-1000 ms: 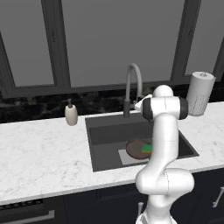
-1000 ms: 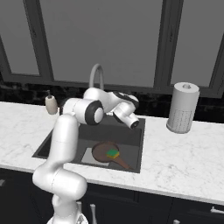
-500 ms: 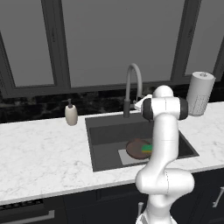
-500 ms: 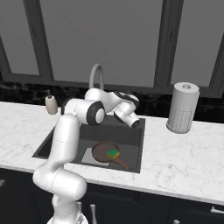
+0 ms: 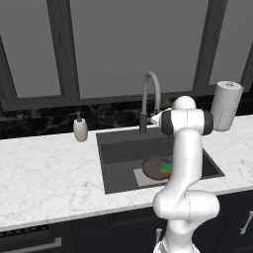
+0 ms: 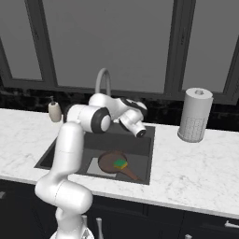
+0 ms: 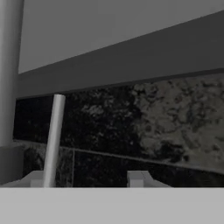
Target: Pick the pan and sponge and place them into the sink. Then turn on the water.
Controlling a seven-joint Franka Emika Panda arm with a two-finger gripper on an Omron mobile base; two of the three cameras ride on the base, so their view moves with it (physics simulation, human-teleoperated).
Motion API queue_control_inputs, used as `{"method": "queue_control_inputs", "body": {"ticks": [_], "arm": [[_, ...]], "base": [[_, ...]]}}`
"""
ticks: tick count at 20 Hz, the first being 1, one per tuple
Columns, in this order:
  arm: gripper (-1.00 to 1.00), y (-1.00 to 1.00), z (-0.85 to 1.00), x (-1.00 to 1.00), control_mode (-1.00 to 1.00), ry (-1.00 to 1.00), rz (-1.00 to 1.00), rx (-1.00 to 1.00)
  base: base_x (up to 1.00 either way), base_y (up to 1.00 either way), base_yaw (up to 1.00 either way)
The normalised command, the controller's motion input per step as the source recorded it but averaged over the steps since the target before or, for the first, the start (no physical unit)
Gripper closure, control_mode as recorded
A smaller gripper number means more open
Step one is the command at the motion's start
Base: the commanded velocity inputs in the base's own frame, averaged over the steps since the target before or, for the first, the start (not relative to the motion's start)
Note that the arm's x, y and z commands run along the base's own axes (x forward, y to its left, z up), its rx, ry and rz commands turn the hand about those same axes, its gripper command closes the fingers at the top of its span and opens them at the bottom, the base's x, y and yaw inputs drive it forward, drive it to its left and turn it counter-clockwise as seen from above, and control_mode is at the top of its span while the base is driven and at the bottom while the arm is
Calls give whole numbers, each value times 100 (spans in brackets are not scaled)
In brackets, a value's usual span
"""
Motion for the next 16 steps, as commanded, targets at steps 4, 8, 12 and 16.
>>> {"method": "queue_control_inputs", "body": {"ticks": [4,8,12,16], "arm": [[100,-63,4,17,-100,0,-26,9],[100,-95,16,27,-100,5,-13,17],[100,-100,25,30,-100,8,-1,27],[100,-100,22,16,-100,9,5,37]], "base": [[0,0,0],[0,0,0],[0,0,0],[0,0,0]]}}
